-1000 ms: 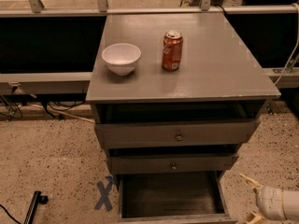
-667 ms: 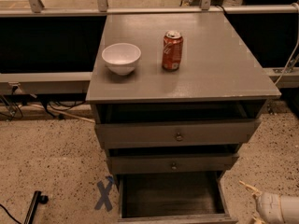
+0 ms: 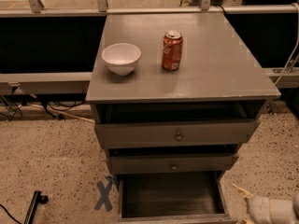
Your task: Close bottom drawer
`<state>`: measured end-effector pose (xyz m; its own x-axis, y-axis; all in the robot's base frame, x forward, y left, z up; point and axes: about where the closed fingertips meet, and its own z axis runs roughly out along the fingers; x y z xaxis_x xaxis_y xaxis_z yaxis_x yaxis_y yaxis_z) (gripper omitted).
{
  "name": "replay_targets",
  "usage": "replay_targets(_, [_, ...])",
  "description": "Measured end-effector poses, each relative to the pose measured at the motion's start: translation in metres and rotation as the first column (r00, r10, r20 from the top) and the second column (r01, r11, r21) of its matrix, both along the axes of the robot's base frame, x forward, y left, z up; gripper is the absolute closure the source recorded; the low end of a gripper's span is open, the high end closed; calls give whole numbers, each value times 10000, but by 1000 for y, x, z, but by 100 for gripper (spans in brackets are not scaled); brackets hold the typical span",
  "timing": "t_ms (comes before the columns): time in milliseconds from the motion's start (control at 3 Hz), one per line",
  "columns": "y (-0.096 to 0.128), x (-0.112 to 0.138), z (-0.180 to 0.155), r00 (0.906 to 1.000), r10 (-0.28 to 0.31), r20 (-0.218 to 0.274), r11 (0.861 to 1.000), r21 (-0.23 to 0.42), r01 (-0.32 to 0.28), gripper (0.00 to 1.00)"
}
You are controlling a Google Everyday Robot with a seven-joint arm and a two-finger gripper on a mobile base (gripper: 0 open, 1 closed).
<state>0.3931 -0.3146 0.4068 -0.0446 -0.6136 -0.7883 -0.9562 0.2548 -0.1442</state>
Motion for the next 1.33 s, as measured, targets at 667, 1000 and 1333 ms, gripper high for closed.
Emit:
replay_targets(667, [54,12,-127,9970,-164,-762,9984,522,204,18])
replay_targets(1000, [56,13,-160,9961,-332,-814,9959,818,399,41])
replay_targets(1333, [49,8,-177,9975,-411,-575,9894,1371,486,64])
